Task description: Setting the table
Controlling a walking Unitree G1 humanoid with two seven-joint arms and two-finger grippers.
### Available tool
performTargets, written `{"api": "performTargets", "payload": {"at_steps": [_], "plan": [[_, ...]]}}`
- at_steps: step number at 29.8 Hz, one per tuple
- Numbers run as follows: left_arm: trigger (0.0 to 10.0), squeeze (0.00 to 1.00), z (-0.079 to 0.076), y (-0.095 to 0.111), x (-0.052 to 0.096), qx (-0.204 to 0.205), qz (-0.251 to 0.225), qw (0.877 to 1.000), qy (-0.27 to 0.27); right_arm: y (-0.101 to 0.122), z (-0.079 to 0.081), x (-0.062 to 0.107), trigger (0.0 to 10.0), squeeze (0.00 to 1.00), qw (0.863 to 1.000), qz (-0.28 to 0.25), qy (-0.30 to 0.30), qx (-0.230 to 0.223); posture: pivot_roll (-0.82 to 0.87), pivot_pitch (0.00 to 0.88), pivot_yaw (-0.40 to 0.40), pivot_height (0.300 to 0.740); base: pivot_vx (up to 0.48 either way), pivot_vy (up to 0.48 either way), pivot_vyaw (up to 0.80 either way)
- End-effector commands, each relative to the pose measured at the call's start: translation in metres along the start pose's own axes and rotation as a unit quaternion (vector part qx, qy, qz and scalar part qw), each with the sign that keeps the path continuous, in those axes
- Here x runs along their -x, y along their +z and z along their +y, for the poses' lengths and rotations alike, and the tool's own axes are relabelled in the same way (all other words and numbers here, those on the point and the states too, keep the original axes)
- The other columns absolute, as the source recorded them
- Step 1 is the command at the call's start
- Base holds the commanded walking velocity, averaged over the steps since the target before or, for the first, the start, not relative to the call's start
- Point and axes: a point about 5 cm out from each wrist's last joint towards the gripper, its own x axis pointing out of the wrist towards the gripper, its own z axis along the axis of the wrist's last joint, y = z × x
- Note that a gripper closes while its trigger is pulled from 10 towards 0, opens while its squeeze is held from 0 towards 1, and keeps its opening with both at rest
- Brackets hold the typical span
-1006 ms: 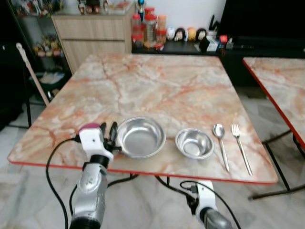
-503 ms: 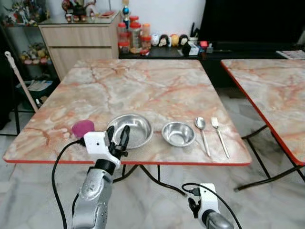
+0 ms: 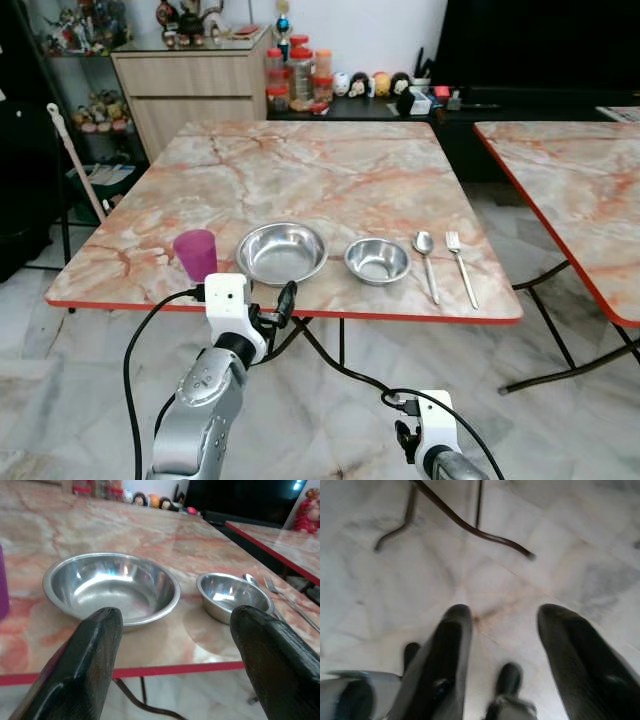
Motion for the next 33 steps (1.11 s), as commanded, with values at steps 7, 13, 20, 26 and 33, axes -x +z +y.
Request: {"api": "performTargets", "payload": {"at_steps": [7, 13, 20, 26, 33], "plan": [[10.0, 0.0, 0.013, -0.004, -0.014, -0.012, 0.018, 0.998, 0.051, 0.01, 0.002, -0.002, 10.0, 0.0, 1.0, -0.012, 0.0, -0.003, 0.14, 0.0, 0.018, 0.74, 0.0, 0.0, 0.0], [10.0, 0.0, 0.015, 0.01, -0.029, 0.008, -0.014, 0.998, 0.062, 0.01, 0.002, -0.002, 10.0, 0.0, 1.0, -0.013, -0.002, -0.006, 0.13, 0.0, 0.02, 0.74, 0.0, 0.0, 0.0], [10.0, 0.0, 0.018, 0.013, -0.032, -0.002, -0.021, 0.998, 0.063, 0.009, 0.001, -0.002, 10.0, 0.0, 1.0, -0.012, -0.004, -0.007, 0.13, 0.0, 0.023, 0.74, 0.267, 0.0, 0.0], [10.0, 0.0, 0.02, 0.009, -0.03, 0.005, -0.026, 0.997, 0.067, 0.008, -0.001, -0.002, 10.0, 0.0, 1.0, -0.012, -0.006, -0.008, 0.12, 0.0, 0.026, 0.74, 0.32, 0.0, 0.0], [10.0, 0.0, 0.017, 0.011, -0.031, 0.01, -0.038, 0.998, 0.057, 0.01, -0.001, -0.001, 10.0, 0.0, 1.0, -0.024, 0.001, -0.019, 0.12, 0.0, 0.024, 0.74, 0.336, 0.0, 0.0]]}}
